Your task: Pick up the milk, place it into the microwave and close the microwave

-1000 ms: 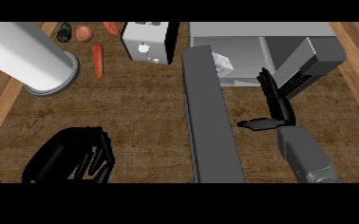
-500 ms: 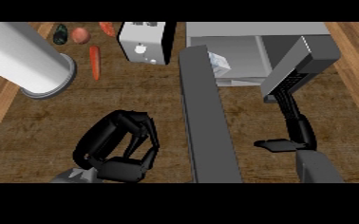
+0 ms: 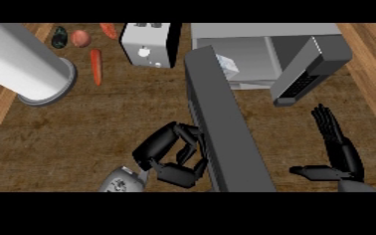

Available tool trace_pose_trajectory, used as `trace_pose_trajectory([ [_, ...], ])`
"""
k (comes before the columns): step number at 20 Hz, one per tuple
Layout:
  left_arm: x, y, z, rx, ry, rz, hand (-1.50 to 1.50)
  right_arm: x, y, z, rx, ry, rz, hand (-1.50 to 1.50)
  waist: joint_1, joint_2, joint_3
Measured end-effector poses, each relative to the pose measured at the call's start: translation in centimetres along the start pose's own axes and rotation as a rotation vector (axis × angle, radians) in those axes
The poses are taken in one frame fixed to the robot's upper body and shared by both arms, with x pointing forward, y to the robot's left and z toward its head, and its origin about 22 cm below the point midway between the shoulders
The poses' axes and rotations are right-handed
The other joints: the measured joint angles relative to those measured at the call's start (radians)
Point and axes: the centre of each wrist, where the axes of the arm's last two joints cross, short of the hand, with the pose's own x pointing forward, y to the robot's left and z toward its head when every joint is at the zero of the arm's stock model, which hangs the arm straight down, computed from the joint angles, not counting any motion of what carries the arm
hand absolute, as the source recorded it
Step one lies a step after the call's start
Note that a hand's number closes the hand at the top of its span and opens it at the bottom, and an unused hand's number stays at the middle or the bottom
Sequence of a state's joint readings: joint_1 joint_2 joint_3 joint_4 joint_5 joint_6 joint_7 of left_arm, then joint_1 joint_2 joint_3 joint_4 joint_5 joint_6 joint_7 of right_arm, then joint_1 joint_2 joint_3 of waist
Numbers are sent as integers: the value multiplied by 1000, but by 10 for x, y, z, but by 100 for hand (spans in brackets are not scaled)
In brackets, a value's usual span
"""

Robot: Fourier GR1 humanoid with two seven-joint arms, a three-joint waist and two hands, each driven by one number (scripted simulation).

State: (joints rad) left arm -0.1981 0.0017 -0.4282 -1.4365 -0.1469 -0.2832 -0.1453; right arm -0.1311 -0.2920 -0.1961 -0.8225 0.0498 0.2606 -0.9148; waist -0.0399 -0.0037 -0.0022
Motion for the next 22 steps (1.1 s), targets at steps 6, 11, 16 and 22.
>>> trace_pose_trajectory([
  [6, -38, -19, -19, 24, -4, -68, 150, 23, -9, 5, 54, -54, -18, -150, -16, 4, -1],
  [11, -55, -37, -23, 89, -33, -75, 150, 48, -12, -2, 87, -113, -80, -150, -42, 7, -2],
  [16, -63, -49, -31, 121, -18, -65, 150, 75, -15, -13, 136, -156, -120, -150, -65, 12, -3],
  [22, -65, -59, -39, 127, -5, -44, 150, 100, -8, -23, 207, -196, -161, -150, -101, 20, -4],
])
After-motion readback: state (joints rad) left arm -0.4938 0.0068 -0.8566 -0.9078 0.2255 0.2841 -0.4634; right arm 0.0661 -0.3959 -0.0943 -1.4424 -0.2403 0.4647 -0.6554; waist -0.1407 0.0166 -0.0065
